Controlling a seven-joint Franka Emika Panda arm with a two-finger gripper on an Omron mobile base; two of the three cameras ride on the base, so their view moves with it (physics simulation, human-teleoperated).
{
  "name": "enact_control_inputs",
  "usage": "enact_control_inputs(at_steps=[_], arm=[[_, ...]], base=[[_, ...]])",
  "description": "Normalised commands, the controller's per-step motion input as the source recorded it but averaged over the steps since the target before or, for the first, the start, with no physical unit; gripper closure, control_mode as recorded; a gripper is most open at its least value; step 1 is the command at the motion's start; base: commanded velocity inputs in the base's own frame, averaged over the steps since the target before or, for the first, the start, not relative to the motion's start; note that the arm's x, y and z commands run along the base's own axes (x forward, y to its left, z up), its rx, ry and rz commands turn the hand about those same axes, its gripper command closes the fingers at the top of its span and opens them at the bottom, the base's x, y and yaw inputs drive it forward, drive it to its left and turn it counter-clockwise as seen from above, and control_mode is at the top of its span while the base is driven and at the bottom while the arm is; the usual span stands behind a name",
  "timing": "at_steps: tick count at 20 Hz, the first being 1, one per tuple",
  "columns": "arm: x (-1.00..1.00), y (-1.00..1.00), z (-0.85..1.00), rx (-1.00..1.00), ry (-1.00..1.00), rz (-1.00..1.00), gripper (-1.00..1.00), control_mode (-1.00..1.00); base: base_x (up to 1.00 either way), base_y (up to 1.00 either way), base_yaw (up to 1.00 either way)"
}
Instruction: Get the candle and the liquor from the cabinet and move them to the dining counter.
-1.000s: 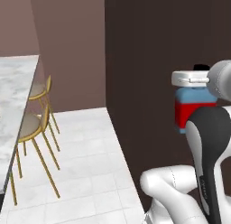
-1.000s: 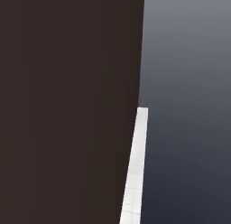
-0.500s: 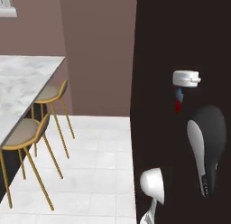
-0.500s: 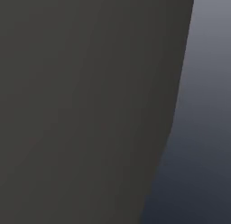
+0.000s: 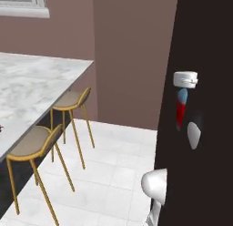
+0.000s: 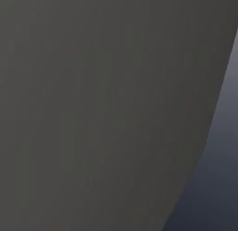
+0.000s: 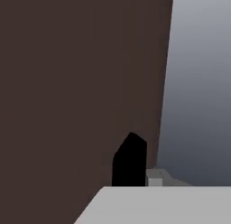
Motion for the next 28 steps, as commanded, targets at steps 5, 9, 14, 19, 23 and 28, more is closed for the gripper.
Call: enact_control_inputs(at_steps=[5,9,14,19,23,28], arm=[[0.0,0.0,0.0,0.0,0.0,0.0,1.0,1.0],[0.0,0.0,0.0,0.0,0.0,0.0,1.0,1.0],[0.0,0.0,0.0,0.0,0.0,0.0,1.0,1.0],[0.0,0.0,0.0,0.0,0.0,0.0,1.0,1.0],[0.0,0.0,0.0,0.0,0.0,0.0,1.0,1.0],[0.0,0.0,0.0,0.0,0.0,0.0,1.0,1.0]], base=[[0.74,-0.63,0.37],[0.71,-0.72,0.35],[0.65,-0.78,0.38],[0.55,-0.74,0.39],[0.42,-0.64,0.43],[0.37,-0.48,0.5]])
